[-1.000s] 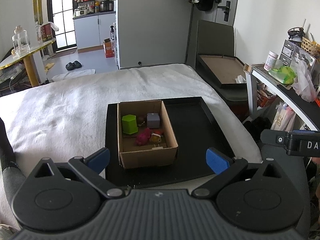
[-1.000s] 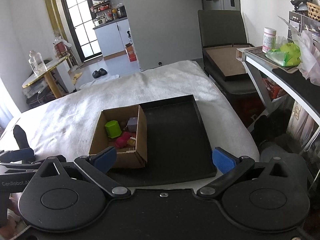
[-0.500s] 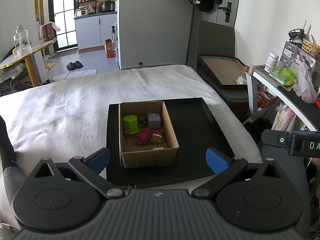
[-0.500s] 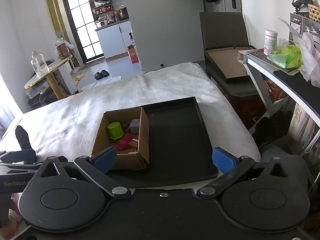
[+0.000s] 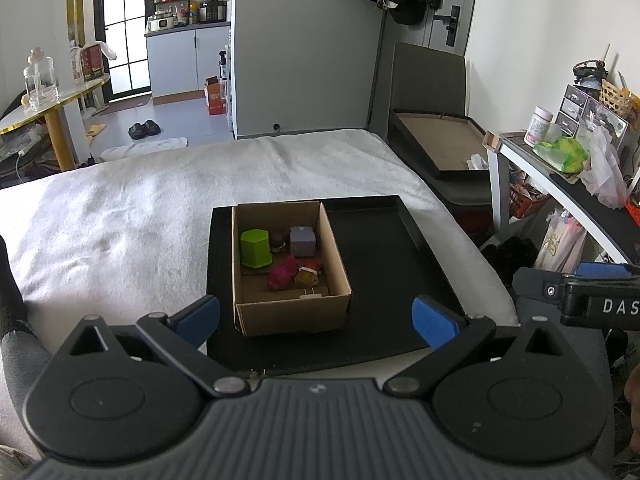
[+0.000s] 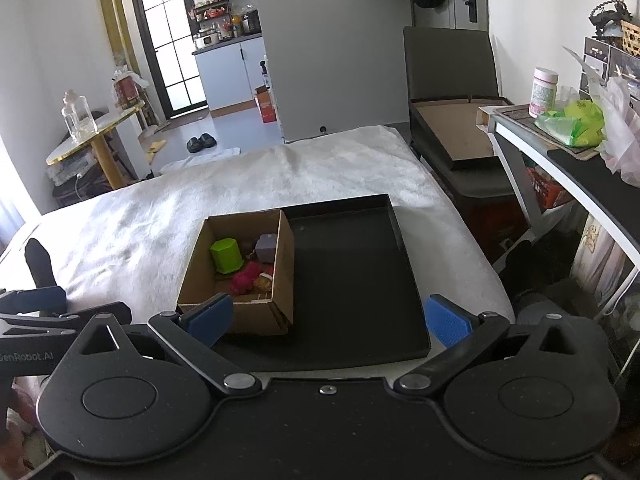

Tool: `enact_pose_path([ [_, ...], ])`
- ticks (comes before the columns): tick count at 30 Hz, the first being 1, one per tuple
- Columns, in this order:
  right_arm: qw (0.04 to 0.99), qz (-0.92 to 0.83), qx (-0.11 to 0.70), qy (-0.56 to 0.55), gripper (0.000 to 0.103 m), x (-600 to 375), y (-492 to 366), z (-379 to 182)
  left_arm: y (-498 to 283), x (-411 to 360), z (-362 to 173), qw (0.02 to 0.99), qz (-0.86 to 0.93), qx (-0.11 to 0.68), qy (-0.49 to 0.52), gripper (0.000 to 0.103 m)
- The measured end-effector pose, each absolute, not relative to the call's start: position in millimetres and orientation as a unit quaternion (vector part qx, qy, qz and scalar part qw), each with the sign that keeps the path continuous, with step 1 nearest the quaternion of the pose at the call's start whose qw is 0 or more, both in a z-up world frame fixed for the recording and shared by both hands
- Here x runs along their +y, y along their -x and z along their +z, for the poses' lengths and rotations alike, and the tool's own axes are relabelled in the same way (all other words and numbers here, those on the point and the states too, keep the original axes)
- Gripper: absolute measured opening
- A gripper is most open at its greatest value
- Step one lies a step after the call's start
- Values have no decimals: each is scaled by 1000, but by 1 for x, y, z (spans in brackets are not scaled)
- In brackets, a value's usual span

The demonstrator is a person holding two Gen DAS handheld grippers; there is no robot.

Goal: Organize rigid objects

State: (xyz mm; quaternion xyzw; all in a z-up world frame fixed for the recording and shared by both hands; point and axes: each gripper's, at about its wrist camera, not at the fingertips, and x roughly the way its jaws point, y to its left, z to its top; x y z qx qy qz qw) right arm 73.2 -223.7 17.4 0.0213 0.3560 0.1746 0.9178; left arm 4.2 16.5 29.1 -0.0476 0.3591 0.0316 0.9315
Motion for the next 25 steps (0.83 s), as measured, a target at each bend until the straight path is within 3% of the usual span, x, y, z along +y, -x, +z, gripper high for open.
enact_pose_path([
  [25,918,168,359,-8,103,-222,-74,16,-6,19,23,932,33,357,48,102],
])
